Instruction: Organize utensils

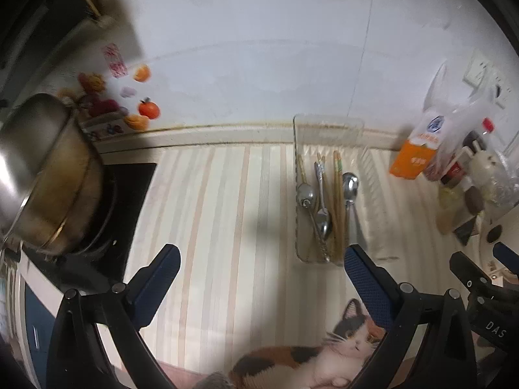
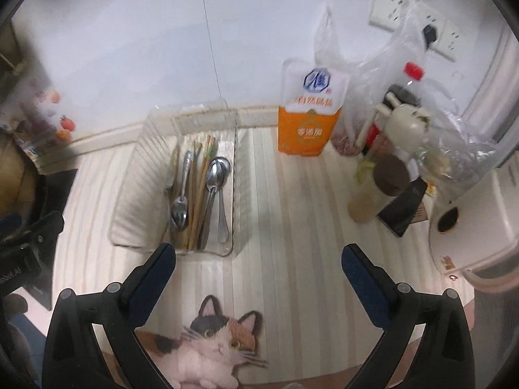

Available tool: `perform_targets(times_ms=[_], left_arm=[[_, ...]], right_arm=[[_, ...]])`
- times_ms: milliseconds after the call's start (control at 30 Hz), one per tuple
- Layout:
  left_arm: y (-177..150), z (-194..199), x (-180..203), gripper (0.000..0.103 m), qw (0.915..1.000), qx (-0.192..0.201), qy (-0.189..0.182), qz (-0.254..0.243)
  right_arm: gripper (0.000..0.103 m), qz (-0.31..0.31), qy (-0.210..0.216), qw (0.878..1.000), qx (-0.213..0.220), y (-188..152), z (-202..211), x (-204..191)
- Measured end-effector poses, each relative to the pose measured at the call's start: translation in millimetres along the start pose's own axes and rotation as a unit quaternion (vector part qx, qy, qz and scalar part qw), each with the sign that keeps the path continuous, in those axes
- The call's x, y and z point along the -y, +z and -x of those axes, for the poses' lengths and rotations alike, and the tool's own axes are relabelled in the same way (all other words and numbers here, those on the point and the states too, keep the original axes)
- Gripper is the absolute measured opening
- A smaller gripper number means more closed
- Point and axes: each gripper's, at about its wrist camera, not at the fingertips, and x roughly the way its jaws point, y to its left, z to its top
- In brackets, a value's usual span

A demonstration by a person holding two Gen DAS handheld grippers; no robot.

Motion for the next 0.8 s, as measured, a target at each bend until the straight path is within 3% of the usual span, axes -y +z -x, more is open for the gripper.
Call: perform_targets(times_ms=[400,633,800], left_arm=[[-54,149,6,0.103,0.9969,0.076,-0.015,0.016],[-71,204,1,0.103,0.9937,0.102,-0.044,0.008],[-80,223,-9,0.103,0.9928,0.095,-0.071,0.016]], right_arm=[[0.103,0.018,0.052,0.994,0.091,-49,158,36],[0.103,0.023,0.076,0.989,0.122,-73,229,43],[0.103,0.025,0.100,0.987,0.122,-83,256,37]])
